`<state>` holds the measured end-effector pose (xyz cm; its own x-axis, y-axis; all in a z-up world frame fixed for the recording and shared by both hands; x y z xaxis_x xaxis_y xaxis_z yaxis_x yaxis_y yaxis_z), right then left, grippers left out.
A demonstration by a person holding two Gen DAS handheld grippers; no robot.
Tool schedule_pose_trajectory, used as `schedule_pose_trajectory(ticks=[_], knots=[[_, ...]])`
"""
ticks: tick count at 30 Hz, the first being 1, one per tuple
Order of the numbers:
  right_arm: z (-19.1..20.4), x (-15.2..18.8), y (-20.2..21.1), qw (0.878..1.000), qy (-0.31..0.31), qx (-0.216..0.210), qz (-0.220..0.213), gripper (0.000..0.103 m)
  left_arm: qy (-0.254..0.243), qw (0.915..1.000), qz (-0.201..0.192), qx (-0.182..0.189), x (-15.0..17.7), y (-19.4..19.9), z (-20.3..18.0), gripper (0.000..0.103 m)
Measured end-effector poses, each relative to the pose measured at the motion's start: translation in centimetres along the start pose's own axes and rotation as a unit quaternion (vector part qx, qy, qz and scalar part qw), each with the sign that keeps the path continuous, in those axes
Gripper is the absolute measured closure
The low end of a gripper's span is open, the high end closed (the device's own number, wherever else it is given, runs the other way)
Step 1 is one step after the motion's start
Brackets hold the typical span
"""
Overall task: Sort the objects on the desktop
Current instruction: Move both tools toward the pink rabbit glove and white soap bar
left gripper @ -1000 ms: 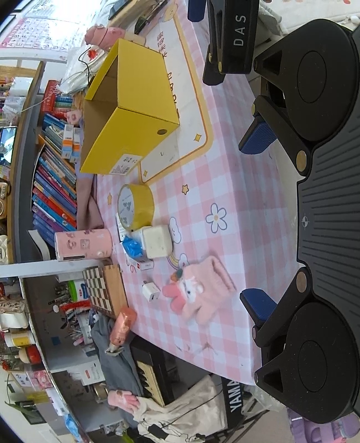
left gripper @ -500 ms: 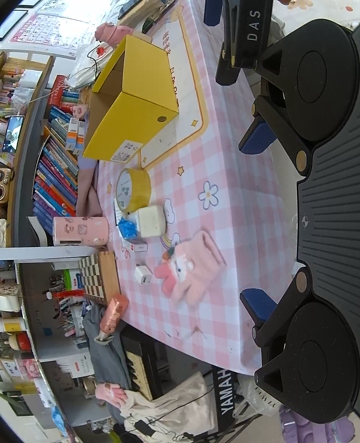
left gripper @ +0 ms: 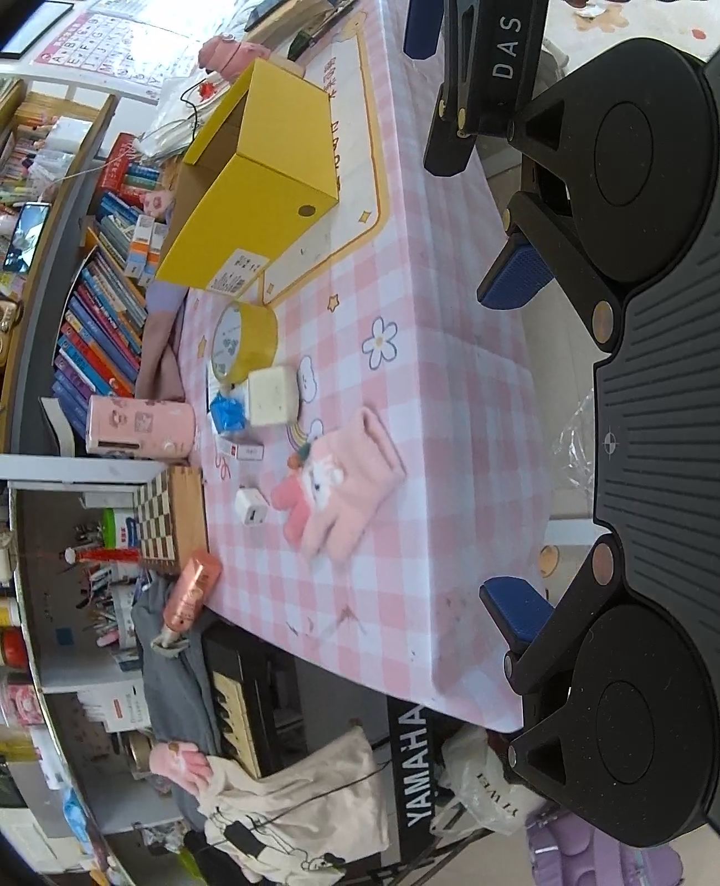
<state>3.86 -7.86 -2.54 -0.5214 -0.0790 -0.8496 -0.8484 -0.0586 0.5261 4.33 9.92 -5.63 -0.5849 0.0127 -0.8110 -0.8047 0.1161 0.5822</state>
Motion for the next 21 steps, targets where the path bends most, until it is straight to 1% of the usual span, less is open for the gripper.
schedule_pose_trajectory(ticks=[11, 13, 16, 18, 21], knots=[[3.3, -1.0, -0.4, 0.999, 0.022, -0.035, -0.007, 0.004, 0.028, 0.9992, -0.01, -0.025, 0.0, 0.9, 2.9, 0.0], [3.7, -1.1, -0.6, 0.999, 0.02, -0.047, -0.004, 0.006, 0.023, 0.9992, -0.014, -0.031, -0.2, 1.0, 3.1, 0.001], [4.4, -1.3, -0.8, 0.998, 0.027, -0.057, -0.007, 0.014, 0.009, 0.999, -0.026, -0.035, -0.5, 1.2, 2.9, 0.001], [4.7, -1.4, -0.9, 0.998, 0.032, -0.06, -0.01, 0.019, 0.002, 0.999, -0.032, -0.031, -0.6, 1.2, 2.6, 0.001], [4.7, -1.5, -1.3, 0.998, 0.028, -0.064, -0.007, 0.021, 0.001, 0.9991, -0.035, -0.024, -0.7, 1.1, 2.5, 0.001]])
Point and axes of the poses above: each gripper's, at about its wrist camera, not at the fingertips, and y roughly against the way its jaws point, z to its left, x to its underside, the point moved 5 cm from there along -y, roughly the way its jaws point, and after that the axes turned 11 degrees about -z, right-handed, at the moved point
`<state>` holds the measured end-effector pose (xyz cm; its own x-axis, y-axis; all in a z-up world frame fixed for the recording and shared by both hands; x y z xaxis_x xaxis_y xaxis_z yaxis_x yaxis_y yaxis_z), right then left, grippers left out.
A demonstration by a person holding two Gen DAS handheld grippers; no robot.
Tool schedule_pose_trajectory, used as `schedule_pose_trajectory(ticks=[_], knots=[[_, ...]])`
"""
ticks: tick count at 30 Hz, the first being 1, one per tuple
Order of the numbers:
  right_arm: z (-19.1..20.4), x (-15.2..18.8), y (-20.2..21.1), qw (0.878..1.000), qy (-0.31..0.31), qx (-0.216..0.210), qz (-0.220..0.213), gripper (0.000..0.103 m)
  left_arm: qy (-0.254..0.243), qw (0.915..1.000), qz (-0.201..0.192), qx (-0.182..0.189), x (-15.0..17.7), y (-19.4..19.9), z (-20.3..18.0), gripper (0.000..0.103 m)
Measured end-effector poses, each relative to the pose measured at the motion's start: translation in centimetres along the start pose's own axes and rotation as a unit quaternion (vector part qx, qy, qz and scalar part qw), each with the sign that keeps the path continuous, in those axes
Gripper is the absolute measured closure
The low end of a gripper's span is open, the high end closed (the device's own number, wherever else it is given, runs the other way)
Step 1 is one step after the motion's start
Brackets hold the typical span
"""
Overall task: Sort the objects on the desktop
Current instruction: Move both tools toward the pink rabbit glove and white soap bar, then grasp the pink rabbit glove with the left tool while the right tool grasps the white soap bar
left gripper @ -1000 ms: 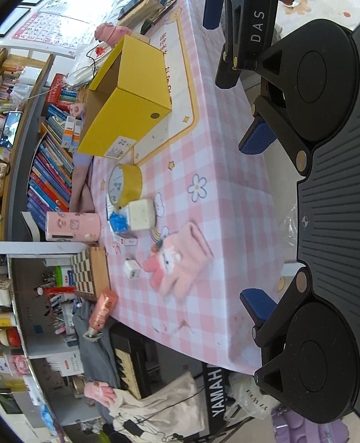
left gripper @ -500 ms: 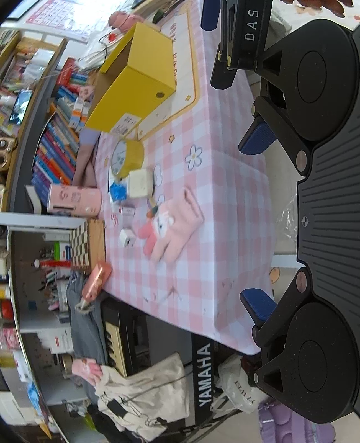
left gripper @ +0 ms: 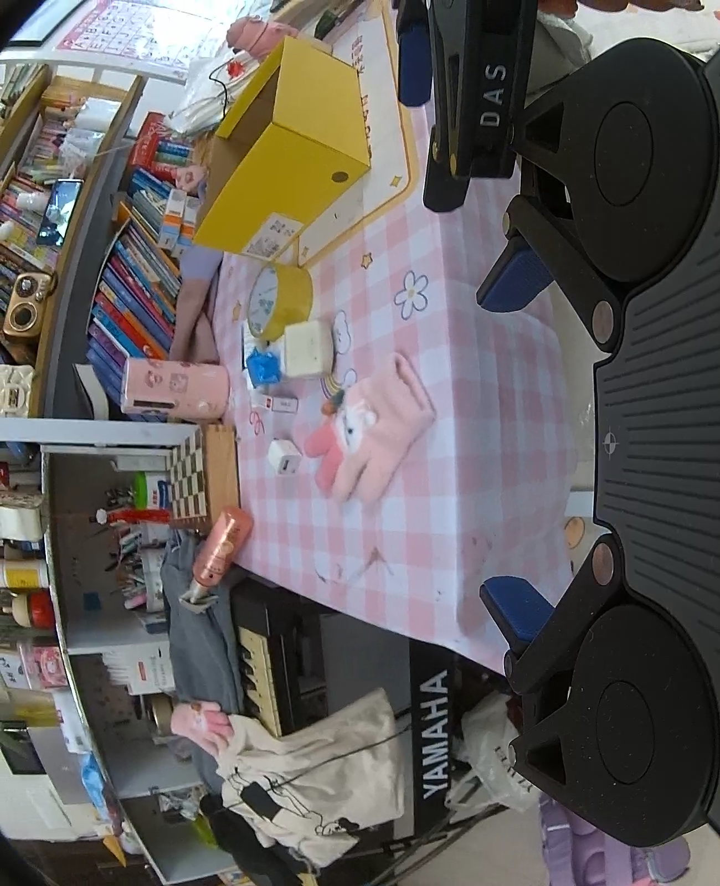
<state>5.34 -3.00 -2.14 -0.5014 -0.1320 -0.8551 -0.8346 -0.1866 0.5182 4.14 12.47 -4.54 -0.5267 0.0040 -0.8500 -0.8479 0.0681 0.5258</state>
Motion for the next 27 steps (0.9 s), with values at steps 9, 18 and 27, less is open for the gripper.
schedule_pose_trajectory(ticks=[9, 18, 27], knots=[[-0.6, -0.5, -1.3, 1.0, 0.01, 0.008, -0.004, 0.021, 0.002, 0.9999, 0.006, -0.008, -0.5, -1.7, -0.4, 0.001], [-1.8, -1.9, -4.8, 0.999, 0.041, 0.016, -0.008, 0.018, 0.013, 0.9995, 0.022, -0.02, -1.5, -5.3, -1.1, 0.001], [-2.6, -3.1, -9.9, 0.998, 0.025, -0.051, 0.023, 0.023, 0.014, 0.9976, 0.045, -0.05, -2.5, -9.9, -0.7, 0.02]])
Point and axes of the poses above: each gripper's, at about its wrist camera, not at the fingertips, and y roughly against the way its jaws point, z to its left, x to its underside, the point moved 5 cm from there along -y, roughly the way its jaws point, and after that the axes turned 11 degrees about -z, right-handed, at the moved point
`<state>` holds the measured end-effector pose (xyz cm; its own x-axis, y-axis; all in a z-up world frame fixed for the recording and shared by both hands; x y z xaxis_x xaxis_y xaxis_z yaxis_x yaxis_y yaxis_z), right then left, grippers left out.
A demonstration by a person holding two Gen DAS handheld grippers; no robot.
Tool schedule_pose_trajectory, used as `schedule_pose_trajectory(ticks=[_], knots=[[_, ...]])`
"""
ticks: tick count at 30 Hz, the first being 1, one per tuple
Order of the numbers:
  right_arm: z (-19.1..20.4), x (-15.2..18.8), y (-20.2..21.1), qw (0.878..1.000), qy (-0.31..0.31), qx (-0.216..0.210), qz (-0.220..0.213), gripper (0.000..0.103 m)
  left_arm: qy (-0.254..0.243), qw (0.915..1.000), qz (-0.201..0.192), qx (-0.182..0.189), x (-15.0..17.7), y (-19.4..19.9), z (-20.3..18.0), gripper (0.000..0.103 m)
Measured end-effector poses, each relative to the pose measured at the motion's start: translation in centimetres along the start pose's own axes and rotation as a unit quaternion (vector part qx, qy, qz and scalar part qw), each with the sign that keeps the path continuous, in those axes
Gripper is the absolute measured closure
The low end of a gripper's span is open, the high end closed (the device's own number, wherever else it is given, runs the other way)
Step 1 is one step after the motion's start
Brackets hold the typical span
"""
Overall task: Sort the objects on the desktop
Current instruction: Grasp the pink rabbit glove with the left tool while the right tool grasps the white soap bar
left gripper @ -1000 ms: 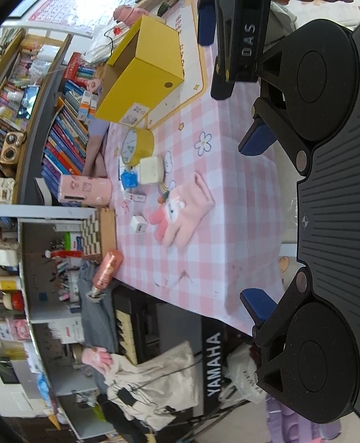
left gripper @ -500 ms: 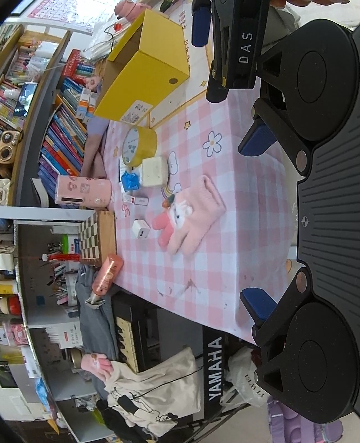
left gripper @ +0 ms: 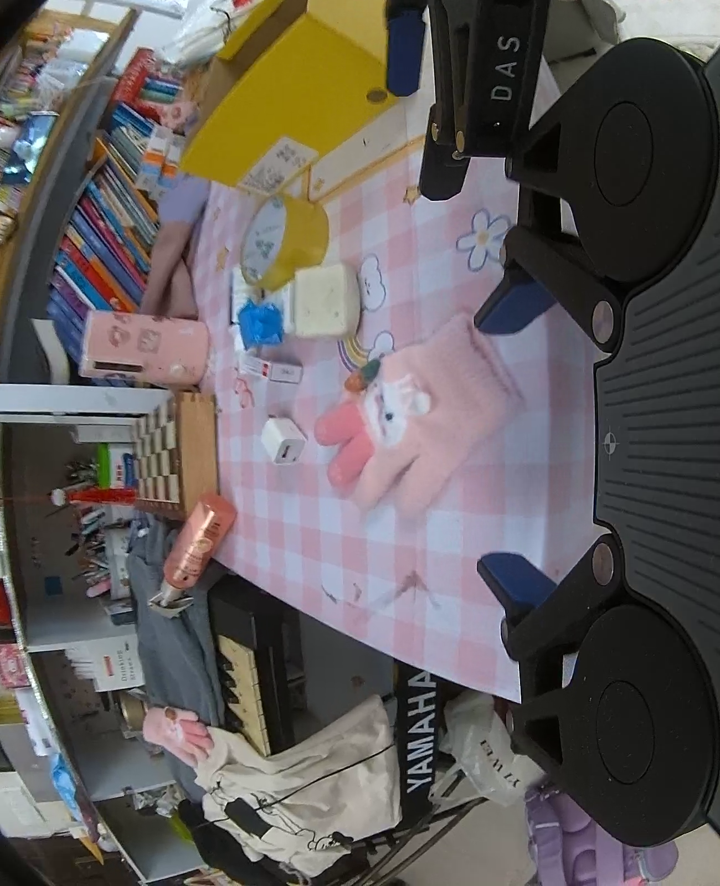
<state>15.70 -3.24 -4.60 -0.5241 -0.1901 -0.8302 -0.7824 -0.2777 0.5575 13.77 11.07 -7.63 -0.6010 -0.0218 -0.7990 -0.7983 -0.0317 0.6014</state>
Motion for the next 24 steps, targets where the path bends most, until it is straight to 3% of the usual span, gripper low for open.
schedule_pose_trajectory(ticks=[3, 13, 24], knots=[[0.4, -0.5, -1.6, 1.0, 0.022, -0.018, 0.002, 0.026, -0.002, 0.9999, 0.012, -0.002, -0.3, -1.7, -0.2, 0.024], [-0.3, -3.7, -7.9, 0.998, 0.009, -0.052, 0.028, 0.026, -0.003, 0.9994, 0.032, -0.016, -1.6, -6.7, -1.4, 0.022], [1.7, -4.9, -14.3, 0.993, 0.039, -0.093, 0.069, 0.025, -0.007, 0.9982, 0.049, -0.035, -1.5, -8.5, -2.2, 0.017]])
Point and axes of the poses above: each gripper's, at about its wrist camera, not at the fingertips, and y roughly against the way its jaws point, z to its left, x to its underside, the point moved 5 cm from there along -y, roughly the way its jaws point, and after that the axes turned 11 degrees about -z, right-handed, at the moved point
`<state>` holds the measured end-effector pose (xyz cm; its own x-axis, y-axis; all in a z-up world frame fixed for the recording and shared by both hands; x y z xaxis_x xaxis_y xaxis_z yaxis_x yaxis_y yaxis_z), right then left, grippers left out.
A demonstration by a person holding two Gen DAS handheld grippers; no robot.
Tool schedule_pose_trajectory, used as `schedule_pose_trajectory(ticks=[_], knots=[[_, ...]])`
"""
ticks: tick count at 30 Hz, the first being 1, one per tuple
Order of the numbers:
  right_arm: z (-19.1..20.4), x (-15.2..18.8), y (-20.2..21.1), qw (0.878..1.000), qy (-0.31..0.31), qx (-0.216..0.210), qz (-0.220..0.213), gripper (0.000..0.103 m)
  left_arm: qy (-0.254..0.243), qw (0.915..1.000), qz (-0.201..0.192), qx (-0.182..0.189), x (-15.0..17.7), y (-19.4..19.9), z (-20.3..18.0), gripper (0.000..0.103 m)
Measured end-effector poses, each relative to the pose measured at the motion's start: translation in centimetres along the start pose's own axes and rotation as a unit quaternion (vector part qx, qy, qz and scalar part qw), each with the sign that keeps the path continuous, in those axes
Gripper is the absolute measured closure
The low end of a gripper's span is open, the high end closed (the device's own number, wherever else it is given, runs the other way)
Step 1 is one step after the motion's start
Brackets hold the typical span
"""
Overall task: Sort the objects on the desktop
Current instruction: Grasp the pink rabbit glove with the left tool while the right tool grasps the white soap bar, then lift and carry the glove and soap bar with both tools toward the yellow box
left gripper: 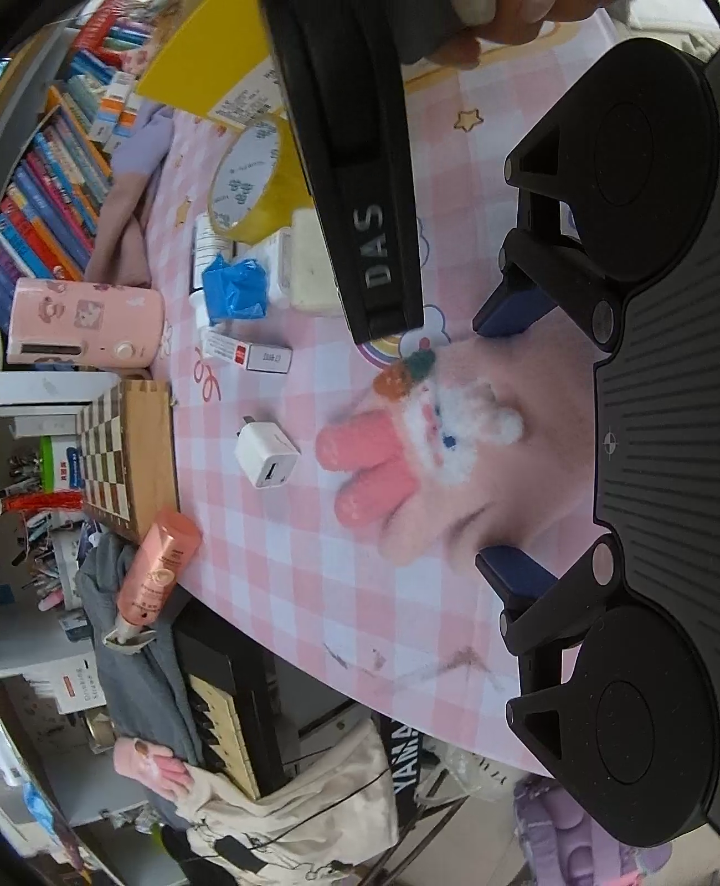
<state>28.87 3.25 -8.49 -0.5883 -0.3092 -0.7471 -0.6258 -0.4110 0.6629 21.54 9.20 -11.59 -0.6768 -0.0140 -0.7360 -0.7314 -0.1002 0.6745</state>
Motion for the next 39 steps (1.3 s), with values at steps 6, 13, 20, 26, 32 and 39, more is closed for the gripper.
schedule_pose_trajectory(ticks=[6, 13, 20, 26, 32, 39], knots=[[-0.5, 0.6, -1.6, 1.0, 0.005, -0.009, 0.025, 0.035, 0.012, 0.9998, 0.01, -0.007, -0.1, -0.1, 0.2, 0.014], [-0.5, 1.0, -0.7, 0.999, 0.027, -0.033, 0.009, 0.057, 0.033, 0.9992, 0.021, -0.004, 0.5, 0.3, 1.0, 0.019], [-1.8, 1.2, 1.4, 0.999, 0.02, -0.034, -0.01, 0.063, 0.002, 0.9999, 0.01, 0.011, -0.6, 0.9, -0.8, 0.08], [-2.9, 1.6, 3.8, 0.999, -0.003, -0.037, -0.022, 0.064, 0.008, 0.9991, -0.029, 0.029, -2.3, 2.9, -1.3, 0.084], [-3.3, 1.7, 7.4, 0.998, -0.025, -0.032, -0.039, 0.064, 0.021, 0.9951, -0.07, 0.067, -3.8, 5.9, -1.6, 0.084], [-3.5, 2.1, 12.3, 0.997, -0.043, 0.009, -0.068, 0.064, 0.011, 0.987, -0.115, 0.112, -4.6, 10.4, -1.9, 0.084]])
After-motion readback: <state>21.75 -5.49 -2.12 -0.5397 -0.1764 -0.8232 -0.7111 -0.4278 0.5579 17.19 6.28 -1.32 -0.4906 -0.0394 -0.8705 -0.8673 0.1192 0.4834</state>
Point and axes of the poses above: each gripper's, at about its wrist camera, not at the fingertips, and y roughly against the way its jaws point, z to its left, x to its underside, the point moved 5 cm from there along -y, roughly the way its jaws point, and after that the axes turned 11 degrees about -z, right-handed, at the moved point
